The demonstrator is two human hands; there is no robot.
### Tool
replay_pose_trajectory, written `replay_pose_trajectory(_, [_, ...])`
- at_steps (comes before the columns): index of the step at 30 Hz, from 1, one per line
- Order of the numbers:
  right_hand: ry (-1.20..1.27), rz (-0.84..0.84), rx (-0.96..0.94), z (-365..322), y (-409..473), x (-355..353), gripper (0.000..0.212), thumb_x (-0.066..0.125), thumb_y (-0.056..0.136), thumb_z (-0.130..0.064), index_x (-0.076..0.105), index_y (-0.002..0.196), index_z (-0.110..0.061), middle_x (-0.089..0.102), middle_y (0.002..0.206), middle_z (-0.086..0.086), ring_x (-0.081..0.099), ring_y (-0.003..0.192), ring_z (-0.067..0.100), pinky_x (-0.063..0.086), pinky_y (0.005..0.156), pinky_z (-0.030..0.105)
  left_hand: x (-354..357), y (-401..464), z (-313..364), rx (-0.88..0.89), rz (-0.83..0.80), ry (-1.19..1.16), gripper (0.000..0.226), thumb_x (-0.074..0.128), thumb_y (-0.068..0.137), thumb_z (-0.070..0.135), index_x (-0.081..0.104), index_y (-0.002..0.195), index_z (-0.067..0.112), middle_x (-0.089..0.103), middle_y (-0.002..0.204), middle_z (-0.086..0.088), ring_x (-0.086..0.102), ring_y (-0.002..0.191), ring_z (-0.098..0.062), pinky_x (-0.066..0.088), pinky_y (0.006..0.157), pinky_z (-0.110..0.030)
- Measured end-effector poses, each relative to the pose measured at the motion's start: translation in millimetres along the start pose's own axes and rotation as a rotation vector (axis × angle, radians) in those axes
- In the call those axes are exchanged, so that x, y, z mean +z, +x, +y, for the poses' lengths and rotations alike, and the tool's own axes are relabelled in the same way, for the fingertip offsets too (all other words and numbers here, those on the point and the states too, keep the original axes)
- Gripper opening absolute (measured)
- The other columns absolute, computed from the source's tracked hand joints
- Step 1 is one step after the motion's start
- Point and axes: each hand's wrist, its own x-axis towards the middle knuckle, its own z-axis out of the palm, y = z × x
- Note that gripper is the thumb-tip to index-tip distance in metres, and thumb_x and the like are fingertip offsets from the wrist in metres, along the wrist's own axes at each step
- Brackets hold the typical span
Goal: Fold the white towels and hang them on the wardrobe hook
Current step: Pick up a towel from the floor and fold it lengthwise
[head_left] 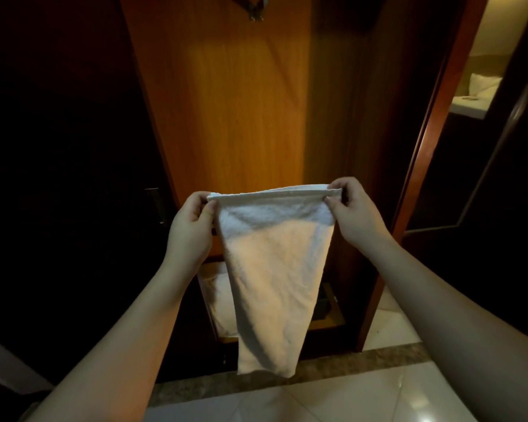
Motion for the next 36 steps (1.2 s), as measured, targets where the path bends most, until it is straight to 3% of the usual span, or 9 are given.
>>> replay_pose_trajectory(3, [0.161, 0.023, 0.049, -3, 2, -3, 0.033, 0.058, 0.101, -0.027, 0.048, 0.131, -0.036, 0.062, 0.102, -0.018, 0.064, 0.091, 0.002, 0.048, 0.068, 0.012, 2, 1, 1, 0.003, 0.031, 0.002, 0.018, 0.047, 0.104, 0.026, 0.062, 0.097, 0.033, 0.067, 0.095, 0.004, 0.065, 0.087, -0.02, 0.055, 0.072, -0.046])
replay_pose_trajectory(6, [0.186, 0.053, 0.059, -3, 3, -4, 0.01, 0.056, 0.102, -0.032, 0.062, 0.11, -0.031, 0.067, 0.099, -0.012, 0.067, 0.089, 0.006, 0.048, 0.066, 0.014, 3, -1, 2, 0.022, 0.028, -0.006, 0.016, 0.044, 0.105, 0.031, 0.06, 0.102, 0.029, 0.066, 0.099, 0.003, 0.065, 0.089, -0.016, 0.054, 0.072, -0.037])
replay_pose_trajectory(10, [0.154, 0.069, 0.045, -1, 2, -3, 0.013, 0.049, 0.104, -0.034, 0.061, 0.109, -0.032, 0.067, 0.1, -0.011, 0.065, 0.092, 0.009, 0.052, 0.079, 0.029, 11, -5, 6, -0.084, -0.074, -0.076, 0.021, 0.039, 0.108, 0.027, 0.057, 0.103, 0.017, 0.062, 0.1, -0.005, 0.06, 0.087, -0.014, 0.048, 0.074, -0.033])
replay_pose_trajectory(14, [0.124, 0.131, -0.059, -10, -1, -9, 0.013, 0.047, 0.105, -0.026, 0.058, 0.108, -0.032, 0.061, 0.092, -0.017, 0.055, 0.08, -0.013, 0.04, 0.066, 0.005, 5, 0, 11, -0.041, -0.035, -0.144, 0.022, 0.042, 0.104, 0.035, 0.057, 0.096, 0.022, 0.06, 0.093, -0.001, 0.058, 0.083, -0.013, 0.046, 0.074, -0.036])
replay_pose_trajectory(21, [0.364, 0.196, 0.0, -19, -8, -15, 0.01, 0.058, 0.1, -0.035, 0.066, 0.099, -0.041, 0.07, 0.099, -0.015, 0.065, 0.092, -0.004, 0.052, 0.077, 0.015, 8, -8, 15, -0.003, 0.012, -0.13, 0.022, 0.04, 0.103, 0.042, 0.056, 0.095, 0.03, 0.061, 0.095, 0.004, 0.06, 0.087, -0.013, 0.049, 0.077, -0.039])
replay_pose_trajectory(26, [0.972, -0.308, 0.484, -5, -14, -20, 0.043, 0.069, 0.085, -0.043, 0.074, 0.114, -0.011, 0.072, 0.119, 0.014, 0.071, 0.107, 0.028, 0.061, 0.084, 0.041, 13, -10, 13, -0.118, -0.024, -0.224, 0.021, 0.044, 0.105, 0.036, 0.058, 0.092, 0.026, 0.062, 0.089, -0.001, 0.06, 0.081, -0.019, 0.049, 0.072, -0.041])
replay_pose_trajectory(29, [1.01, -0.546, 0.581, 11, -21, -19, 0.066, 0.094, 0.062, -0.032, 0.073, 0.119, -0.005, 0.069, 0.125, 0.017, 0.068, 0.114, 0.03, 0.06, 0.087, 0.043, 15, -14, 8, -0.157, -0.033, -0.195, 0.021, 0.044, 0.106, 0.03, 0.058, 0.092, 0.024, 0.061, 0.082, 0.002, 0.059, 0.074, -0.015, 0.048, 0.065, -0.036])
replay_pose_trajectory(32, [0.975, -0.558, 0.582, 20, -23, -15, 0.053, 0.063, 0.09, -0.026, 0.055, 0.137, -0.005, 0.067, 0.13, 0.015, 0.064, 0.121, 0.029, 0.055, 0.098, 0.042, 12, -17, 6, -0.19, -0.05, -0.179, 0.019, 0.044, 0.106, 0.026, 0.057, 0.094, 0.02, 0.06, 0.083, 0.001, 0.059, 0.07, -0.007, 0.048, 0.06, -0.026])
replay_pose_trajectory(36, [0.98, -0.52, 0.564, 22, -25, -10, 0.042, 0.054, 0.092, -0.026, 0.058, 0.129, -0.007, 0.071, 0.122, 0.013, 0.067, 0.116, 0.027, 0.058, 0.094, 0.038, -2, -14, 2, -0.143, -0.137, -0.076, 0.018, 0.047, 0.105, 0.028, 0.058, 0.093, 0.022, 0.061, 0.085, 0.004, 0.057, 0.075, -0.008, 0.044, 0.07, -0.032])
